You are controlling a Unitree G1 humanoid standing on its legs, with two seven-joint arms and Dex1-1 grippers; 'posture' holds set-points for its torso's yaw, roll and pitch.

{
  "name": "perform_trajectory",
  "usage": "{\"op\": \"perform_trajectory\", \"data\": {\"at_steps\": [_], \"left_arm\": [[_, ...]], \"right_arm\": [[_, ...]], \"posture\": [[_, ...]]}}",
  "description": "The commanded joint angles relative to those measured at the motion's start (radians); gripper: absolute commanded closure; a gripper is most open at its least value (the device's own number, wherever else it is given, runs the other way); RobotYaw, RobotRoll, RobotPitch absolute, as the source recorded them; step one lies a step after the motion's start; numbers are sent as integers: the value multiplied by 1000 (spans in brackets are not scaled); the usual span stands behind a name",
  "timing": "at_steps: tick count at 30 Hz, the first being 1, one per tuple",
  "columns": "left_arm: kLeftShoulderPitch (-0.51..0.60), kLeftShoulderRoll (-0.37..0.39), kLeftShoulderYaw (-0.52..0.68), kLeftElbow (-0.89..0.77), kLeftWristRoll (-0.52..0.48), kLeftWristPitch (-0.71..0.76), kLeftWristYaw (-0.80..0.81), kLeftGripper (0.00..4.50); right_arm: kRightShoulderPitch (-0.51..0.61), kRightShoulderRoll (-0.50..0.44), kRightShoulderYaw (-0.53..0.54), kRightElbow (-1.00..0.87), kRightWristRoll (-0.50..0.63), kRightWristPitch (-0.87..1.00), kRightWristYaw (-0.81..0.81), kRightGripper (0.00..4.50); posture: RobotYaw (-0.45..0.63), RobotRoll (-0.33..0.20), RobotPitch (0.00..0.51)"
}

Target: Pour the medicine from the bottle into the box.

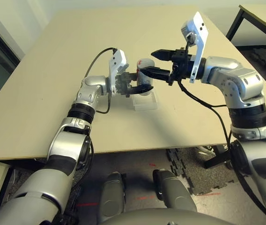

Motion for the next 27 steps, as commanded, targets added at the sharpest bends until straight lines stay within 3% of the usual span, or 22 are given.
{"op": "perform_trajectory", "data": {"at_steps": [1, 8, 11, 15, 27], "left_arm": [[-6, -3, -3, 8, 10, -10, -2, 1930], [-4, -3, -2, 10, 10, -14, 0, 1930], [-2, -2, -2, 10, 10, -15, -1, 1930], [2, -1, -3, 8, 10, -15, -3, 1931], [4, 1, -10, 22, 24, -19, -2, 1931]], "right_arm": [[-18, 12, 26, 32, -30, -32, 10, 0], [-26, 32, 30, 64, -53, -57, 30, 0], [-24, 42, 18, 54, -43, -49, 26, 615], [-21, 51, 5, 36, -26, -30, 22, 1922], [-56, 69, -46, 10, 21, 27, 5, 1922]], "posture": [[-177, 0, 88], [-171, 0, 86], [-171, 0, 86], [-173, 0, 84], [-179, 0, 80]]}}
